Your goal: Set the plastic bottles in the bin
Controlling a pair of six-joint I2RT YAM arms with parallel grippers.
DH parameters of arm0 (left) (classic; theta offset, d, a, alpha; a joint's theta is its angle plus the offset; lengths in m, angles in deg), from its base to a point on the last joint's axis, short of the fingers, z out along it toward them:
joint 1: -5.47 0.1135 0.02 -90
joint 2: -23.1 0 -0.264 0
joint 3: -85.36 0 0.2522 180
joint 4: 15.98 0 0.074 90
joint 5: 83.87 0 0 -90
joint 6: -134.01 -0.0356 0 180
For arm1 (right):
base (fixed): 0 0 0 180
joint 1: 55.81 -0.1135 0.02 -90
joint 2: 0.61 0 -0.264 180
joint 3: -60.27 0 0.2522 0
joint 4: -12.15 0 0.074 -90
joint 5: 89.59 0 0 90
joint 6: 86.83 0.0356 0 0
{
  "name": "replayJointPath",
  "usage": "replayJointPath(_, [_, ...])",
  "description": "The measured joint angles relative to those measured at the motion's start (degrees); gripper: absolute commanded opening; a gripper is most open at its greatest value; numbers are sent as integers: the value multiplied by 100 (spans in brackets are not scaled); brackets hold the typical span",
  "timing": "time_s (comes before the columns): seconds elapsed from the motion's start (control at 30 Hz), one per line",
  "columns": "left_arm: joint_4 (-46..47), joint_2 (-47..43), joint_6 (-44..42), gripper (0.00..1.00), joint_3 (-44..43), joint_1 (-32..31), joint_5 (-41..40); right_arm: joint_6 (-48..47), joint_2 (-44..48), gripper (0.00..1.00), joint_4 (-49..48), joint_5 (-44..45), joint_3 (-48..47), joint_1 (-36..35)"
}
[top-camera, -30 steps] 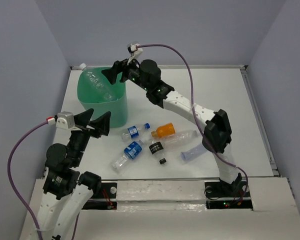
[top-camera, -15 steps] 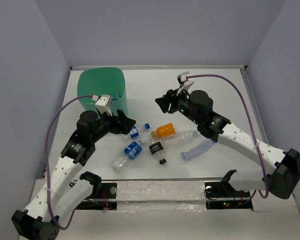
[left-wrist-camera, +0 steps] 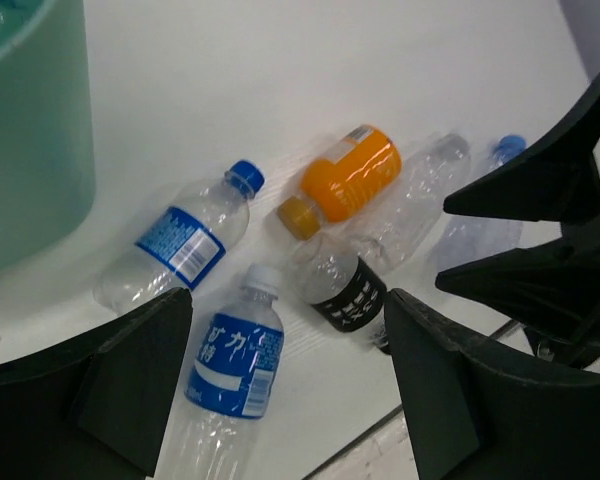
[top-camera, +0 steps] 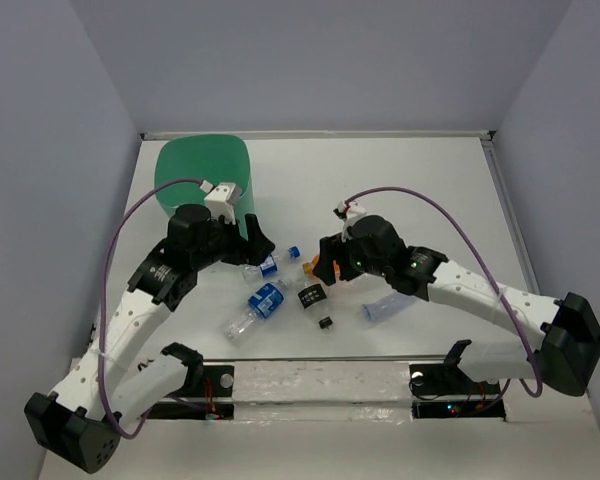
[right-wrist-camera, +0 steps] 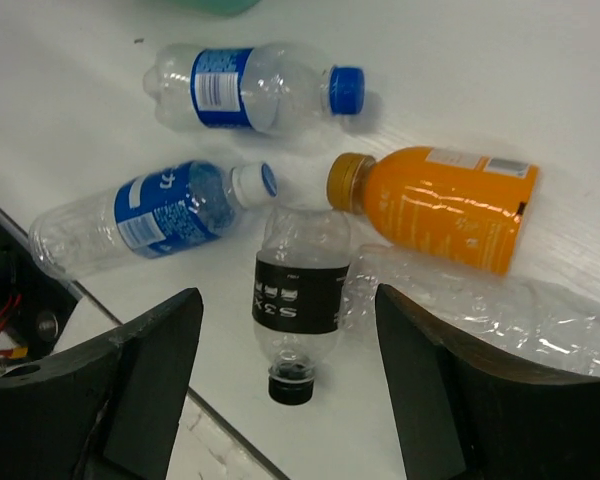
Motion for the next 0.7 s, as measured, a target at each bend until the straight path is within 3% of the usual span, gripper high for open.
replayJointPath(0.2, [-1346,354,-70,91,-98,-44,-138,208,-61,73,160,107,96,-564])
replayJointPath(0.37, [-1904,20,66,94,122,-66,-195,369,-485,75,184,466,44,-1023])
replayJointPath(0.43, [-2076,-15,136,99,192,-140,-223,426,-684,75,260,664,35,-1123])
replayJointPath(0.7, [-2422,170,435,99,669,-645,-275,538,-1292,79,476,1478,-269,-1438])
